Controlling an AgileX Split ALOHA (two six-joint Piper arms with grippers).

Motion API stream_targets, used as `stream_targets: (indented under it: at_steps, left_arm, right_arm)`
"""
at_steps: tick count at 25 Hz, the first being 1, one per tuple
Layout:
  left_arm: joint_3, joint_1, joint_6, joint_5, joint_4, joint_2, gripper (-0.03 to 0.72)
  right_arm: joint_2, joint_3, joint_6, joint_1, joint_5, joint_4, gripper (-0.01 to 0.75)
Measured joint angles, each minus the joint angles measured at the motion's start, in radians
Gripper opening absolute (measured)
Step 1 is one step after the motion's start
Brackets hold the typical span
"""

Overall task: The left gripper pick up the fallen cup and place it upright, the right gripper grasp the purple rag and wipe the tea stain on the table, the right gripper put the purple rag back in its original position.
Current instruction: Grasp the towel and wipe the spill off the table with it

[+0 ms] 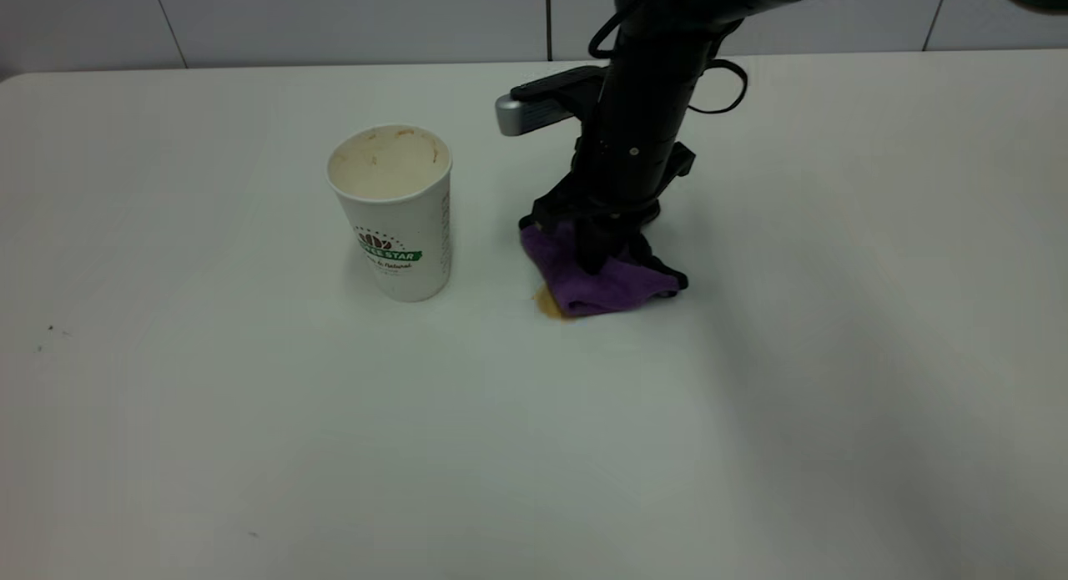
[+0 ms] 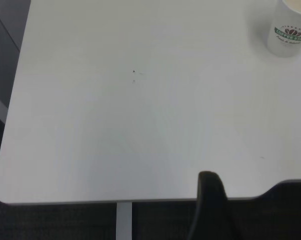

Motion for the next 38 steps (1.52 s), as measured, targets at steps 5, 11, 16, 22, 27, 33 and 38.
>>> stream_targets:
  at_steps: [5, 11, 16, 22, 27, 33, 38]
  left_arm:
    - [0.0, 0.0, 0.001, 0.0, 0.0, 0.0, 0.516]
    - [0.0, 0.0, 0.001, 0.0, 0.0, 0.0, 0.516]
    - [0.0, 0.0, 0.001, 0.0, 0.0, 0.0, 0.516]
    - [0.0, 0.0, 0.001, 0.0, 0.0, 0.0, 0.516]
    - [0.0, 0.0, 0.001, 0.0, 0.0, 0.0, 0.516]
    - [0.0, 0.0, 0.001, 0.0, 0.0, 0.0, 0.516]
    - [0.0, 0.0, 0.0, 0.0, 0.0, 0.0, 0.516]
  right_arm:
    - [0.001, -0.001, -0.003, 0.059, 0.04, 0.0, 0.042]
    - [0.003, -0.003, -0.004, 0.122, 0.121, 0.003, 0.042]
    - [0.012, -0.008, -0.007, 0.156, 0.176, -0.002, 0.042]
    - [0.012, -0.011, 0.026, 0.158, 0.185, -0.081, 0.042]
    - [0.012, -0.012, 0.052, 0.142, 0.2, -0.132, 0.043]
    - [0.012, -0.013, 0.056, 0.107, 0.207, -0.139, 0.044]
    - [0.012, -0.013, 0.061, 0.077, 0.204, -0.14, 0.046]
